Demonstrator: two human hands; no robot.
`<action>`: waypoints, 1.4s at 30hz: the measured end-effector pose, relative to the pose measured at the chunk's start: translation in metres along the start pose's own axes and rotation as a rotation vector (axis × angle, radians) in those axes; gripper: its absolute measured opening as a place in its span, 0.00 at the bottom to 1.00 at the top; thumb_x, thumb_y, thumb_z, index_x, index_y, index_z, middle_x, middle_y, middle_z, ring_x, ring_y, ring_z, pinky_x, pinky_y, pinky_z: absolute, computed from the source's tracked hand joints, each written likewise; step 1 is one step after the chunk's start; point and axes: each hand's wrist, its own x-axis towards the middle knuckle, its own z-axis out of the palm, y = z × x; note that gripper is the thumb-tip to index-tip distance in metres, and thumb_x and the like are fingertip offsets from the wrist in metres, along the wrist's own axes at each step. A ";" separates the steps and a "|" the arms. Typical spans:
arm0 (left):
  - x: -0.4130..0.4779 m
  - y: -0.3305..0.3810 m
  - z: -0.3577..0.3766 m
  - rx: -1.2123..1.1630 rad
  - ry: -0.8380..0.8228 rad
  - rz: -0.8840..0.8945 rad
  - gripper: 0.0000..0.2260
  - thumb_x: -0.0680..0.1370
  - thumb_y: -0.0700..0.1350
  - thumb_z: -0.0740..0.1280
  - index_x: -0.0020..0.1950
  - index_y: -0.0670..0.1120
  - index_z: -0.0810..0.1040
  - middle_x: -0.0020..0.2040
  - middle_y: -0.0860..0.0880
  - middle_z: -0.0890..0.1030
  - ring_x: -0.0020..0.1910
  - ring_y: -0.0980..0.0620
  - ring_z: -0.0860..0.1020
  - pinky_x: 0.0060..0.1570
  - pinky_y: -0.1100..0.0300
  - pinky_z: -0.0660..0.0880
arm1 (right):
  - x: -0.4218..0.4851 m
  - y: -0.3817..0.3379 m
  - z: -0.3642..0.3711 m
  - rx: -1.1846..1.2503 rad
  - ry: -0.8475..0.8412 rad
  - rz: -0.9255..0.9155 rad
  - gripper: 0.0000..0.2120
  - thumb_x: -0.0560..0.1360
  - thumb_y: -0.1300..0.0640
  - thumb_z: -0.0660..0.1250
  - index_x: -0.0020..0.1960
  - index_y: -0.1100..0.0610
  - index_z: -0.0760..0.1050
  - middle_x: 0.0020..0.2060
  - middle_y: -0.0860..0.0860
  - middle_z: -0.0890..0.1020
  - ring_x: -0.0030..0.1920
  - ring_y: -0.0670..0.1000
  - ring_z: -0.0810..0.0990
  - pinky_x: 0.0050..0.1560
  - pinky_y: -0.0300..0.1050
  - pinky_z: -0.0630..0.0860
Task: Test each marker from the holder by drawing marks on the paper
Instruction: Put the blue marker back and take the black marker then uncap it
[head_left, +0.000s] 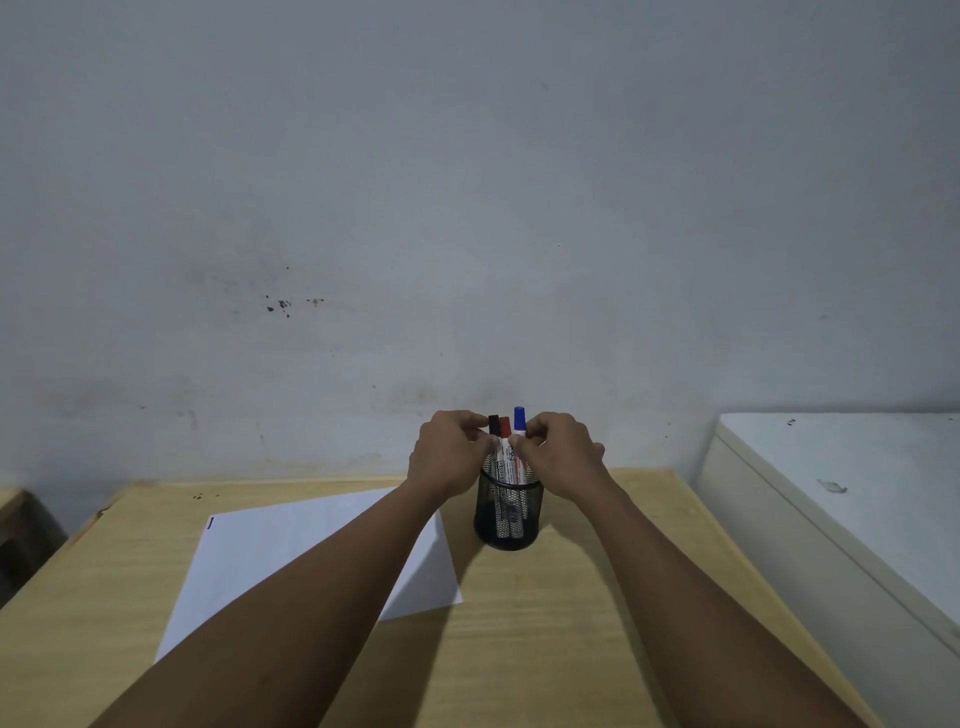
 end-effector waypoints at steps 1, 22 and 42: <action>0.000 0.001 0.001 0.000 0.005 0.002 0.17 0.75 0.45 0.73 0.63 0.42 0.81 0.54 0.45 0.86 0.52 0.47 0.83 0.55 0.45 0.81 | 0.000 -0.001 0.000 -0.005 -0.001 0.002 0.11 0.80 0.46 0.69 0.55 0.53 0.81 0.45 0.45 0.81 0.48 0.50 0.76 0.55 0.50 0.61; -0.047 0.063 -0.118 -0.493 0.171 -0.053 0.07 0.75 0.43 0.73 0.52 0.49 0.83 0.43 0.50 0.83 0.42 0.50 0.78 0.35 0.61 0.70 | -0.048 -0.070 -0.041 0.365 -0.134 -0.221 0.19 0.68 0.36 0.76 0.55 0.42 0.80 0.48 0.44 0.86 0.50 0.44 0.84 0.61 0.52 0.75; -0.126 0.028 -0.234 -0.117 0.145 0.311 0.07 0.77 0.48 0.72 0.50 0.45 0.87 0.36 0.53 0.84 0.33 0.62 0.78 0.39 0.67 0.73 | -0.120 -0.191 -0.008 1.145 -0.393 -0.232 0.04 0.78 0.59 0.72 0.47 0.58 0.84 0.41 0.53 0.86 0.37 0.47 0.81 0.41 0.44 0.67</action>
